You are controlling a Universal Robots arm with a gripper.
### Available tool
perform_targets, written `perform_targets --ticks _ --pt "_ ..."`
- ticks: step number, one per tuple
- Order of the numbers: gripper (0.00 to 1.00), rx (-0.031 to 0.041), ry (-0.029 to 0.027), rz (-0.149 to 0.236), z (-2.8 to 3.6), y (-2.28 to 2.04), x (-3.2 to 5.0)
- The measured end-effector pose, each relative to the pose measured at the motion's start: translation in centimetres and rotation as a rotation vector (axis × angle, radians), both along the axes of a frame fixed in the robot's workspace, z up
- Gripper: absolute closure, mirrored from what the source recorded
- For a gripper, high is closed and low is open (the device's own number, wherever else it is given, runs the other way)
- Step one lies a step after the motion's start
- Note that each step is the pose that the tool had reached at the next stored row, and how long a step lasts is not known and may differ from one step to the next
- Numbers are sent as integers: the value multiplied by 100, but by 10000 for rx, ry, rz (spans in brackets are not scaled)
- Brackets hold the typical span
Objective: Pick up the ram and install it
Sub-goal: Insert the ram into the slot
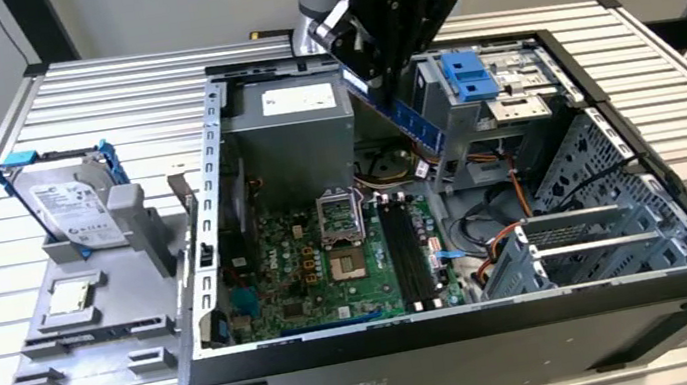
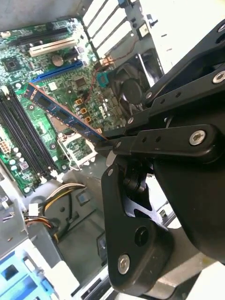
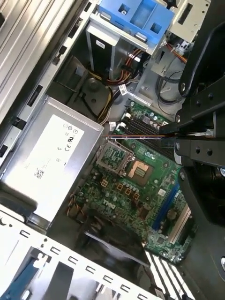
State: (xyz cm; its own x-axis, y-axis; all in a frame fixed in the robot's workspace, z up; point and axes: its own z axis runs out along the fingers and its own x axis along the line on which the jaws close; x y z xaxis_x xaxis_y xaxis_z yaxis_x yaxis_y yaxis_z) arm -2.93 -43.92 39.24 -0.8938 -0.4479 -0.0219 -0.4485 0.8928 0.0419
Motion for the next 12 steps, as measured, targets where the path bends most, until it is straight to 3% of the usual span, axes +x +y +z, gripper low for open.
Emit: perform_targets --ticks 12 --pt "100 -1 0 -1848 -34 -1 0"
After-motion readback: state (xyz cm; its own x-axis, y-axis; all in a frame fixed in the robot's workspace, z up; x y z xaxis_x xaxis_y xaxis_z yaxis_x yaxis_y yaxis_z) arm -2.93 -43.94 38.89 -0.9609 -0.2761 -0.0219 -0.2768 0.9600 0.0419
